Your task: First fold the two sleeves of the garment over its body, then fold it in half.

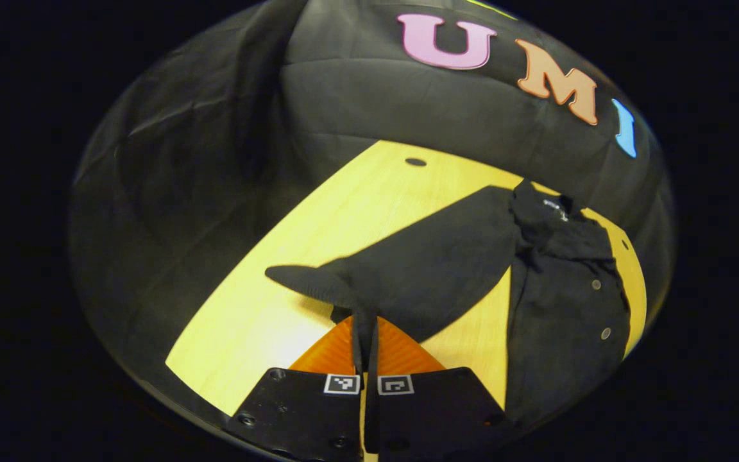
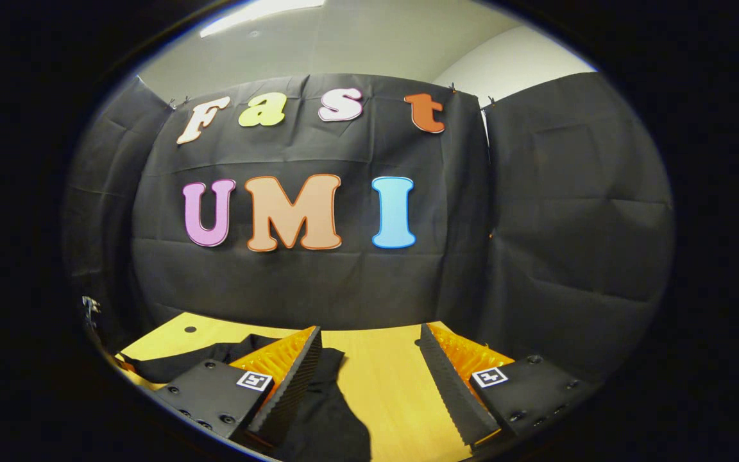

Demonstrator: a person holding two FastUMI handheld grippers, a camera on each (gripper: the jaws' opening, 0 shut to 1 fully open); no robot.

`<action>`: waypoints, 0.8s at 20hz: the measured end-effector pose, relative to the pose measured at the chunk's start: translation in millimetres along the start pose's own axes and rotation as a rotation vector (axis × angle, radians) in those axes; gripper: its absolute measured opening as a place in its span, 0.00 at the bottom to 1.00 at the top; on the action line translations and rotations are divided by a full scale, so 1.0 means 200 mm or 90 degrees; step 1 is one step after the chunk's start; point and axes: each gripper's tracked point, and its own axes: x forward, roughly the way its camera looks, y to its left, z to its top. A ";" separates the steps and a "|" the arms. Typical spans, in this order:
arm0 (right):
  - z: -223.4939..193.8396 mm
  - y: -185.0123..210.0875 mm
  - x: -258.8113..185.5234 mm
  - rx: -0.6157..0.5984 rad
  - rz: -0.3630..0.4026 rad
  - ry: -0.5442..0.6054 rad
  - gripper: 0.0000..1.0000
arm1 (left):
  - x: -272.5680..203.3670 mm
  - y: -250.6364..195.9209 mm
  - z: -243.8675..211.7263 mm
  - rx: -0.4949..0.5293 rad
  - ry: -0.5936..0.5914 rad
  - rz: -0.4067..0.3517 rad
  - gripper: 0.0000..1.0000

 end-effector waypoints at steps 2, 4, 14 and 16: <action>0.00 -0.05 0.00 0.007 -0.004 0.002 0.97 | 0.02 -0.10 0.20 0.030 -0.037 -0.016 0.00; 0.01 -0.09 0.00 0.015 -0.007 -0.002 0.97 | 0.03 -0.25 0.39 0.054 -0.081 -0.039 0.00; 0.01 -0.39 0.01 0.027 -0.039 -0.002 0.96 | 0.06 -1.32 0.84 0.172 -0.209 -0.211 0.00; -0.02 -0.46 0.00 0.032 -0.049 0.006 0.96 | 0.06 -1.51 0.84 0.172 -0.201 -0.243 0.00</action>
